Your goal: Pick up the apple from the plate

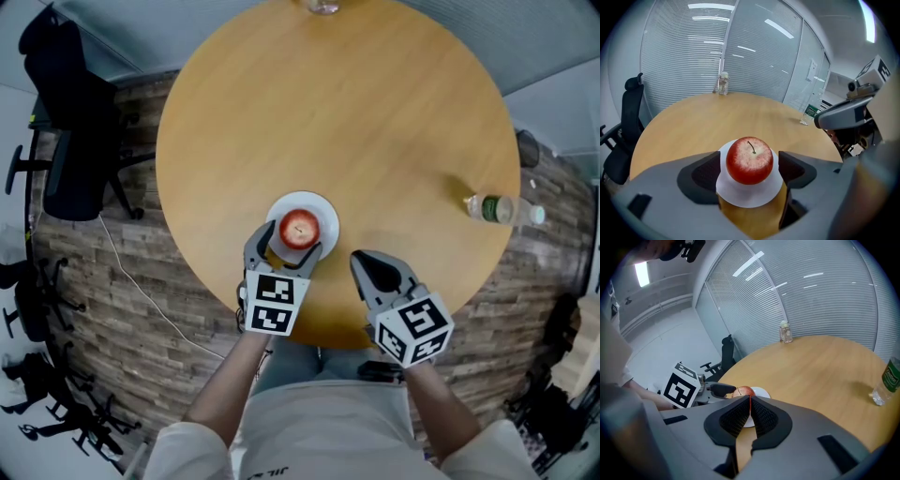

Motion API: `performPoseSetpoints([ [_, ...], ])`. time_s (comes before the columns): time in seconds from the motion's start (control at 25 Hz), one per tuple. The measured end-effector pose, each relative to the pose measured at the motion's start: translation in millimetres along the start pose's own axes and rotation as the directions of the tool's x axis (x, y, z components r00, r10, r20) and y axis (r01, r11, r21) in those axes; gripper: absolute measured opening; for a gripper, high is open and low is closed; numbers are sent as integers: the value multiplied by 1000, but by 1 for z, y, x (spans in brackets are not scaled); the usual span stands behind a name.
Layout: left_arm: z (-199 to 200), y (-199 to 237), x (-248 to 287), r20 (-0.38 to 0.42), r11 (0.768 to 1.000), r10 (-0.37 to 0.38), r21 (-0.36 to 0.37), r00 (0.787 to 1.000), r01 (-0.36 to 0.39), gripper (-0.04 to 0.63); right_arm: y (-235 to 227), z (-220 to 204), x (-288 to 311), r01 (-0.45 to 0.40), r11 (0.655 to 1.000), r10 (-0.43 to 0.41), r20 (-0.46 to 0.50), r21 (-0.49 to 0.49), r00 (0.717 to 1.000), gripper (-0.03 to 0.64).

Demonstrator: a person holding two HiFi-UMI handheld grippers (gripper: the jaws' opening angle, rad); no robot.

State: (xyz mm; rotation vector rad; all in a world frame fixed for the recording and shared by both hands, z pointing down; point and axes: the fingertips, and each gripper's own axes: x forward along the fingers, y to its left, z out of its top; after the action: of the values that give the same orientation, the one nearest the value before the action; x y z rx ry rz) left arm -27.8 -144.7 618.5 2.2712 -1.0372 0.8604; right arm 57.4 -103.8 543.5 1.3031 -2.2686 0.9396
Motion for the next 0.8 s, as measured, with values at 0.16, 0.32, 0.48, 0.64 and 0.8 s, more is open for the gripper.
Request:
performPoseSetpoints([
  [0.16,-3,-1,8,-20,1000,-8,16,1000,9,390,-4,-2,-1,9,1000,-9,-4,10,1000,32],
  [0.32,-5,-2,13,-29,1000,-15,18,999,16,390,-7,-5,-2,15,1000,-15,-6,18,1000,32],
  [0.48,-7,-3,18,-37,1000,-18,18,999,18,390,-8,-6,-2,12,1000,-12,-9,26,1000,32],
  [0.64,-9,-2,21,-50,1000,-12,19,999,13,390,-9,-8,-2,15,999,-15,-9,33,1000,32],
  [0.8,-9,2,22,-56,1000,-5,14,998,5,382,-9,-8,-3,18,999,-18,-6,43,1000,32],
])
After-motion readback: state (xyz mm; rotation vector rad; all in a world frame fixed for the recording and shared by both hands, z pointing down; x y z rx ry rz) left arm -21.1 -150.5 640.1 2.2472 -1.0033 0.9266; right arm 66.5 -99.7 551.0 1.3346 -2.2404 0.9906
